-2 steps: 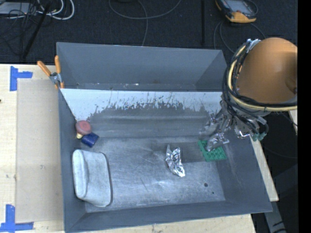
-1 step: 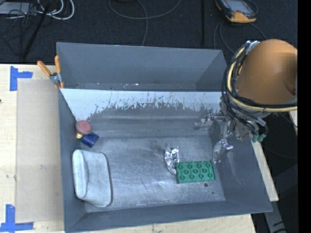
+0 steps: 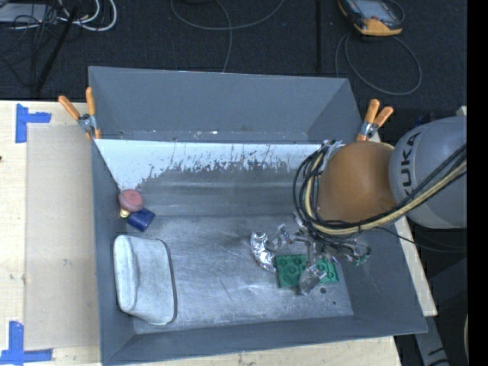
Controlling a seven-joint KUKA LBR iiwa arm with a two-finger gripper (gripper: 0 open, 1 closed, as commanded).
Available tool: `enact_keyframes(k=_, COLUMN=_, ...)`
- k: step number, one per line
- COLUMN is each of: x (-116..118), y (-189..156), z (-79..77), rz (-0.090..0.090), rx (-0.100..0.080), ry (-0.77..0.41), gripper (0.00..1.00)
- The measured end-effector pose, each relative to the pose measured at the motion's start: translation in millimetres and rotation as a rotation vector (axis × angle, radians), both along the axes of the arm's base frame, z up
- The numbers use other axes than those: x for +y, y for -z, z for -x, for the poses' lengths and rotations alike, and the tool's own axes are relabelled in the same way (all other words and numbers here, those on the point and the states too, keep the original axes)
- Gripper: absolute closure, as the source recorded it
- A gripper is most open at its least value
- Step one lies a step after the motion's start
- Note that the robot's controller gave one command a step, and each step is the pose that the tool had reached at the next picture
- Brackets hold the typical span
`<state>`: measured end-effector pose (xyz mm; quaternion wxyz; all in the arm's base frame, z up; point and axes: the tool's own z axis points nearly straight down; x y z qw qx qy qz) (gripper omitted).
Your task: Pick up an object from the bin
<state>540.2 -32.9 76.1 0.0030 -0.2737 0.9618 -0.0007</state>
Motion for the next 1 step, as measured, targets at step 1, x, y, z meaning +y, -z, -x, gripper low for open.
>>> enact_keyframes(k=1, x=1.4, y=-2.9, z=-1.9, rz=-0.002, rx=-0.006, ry=0.0, gripper=1.0)
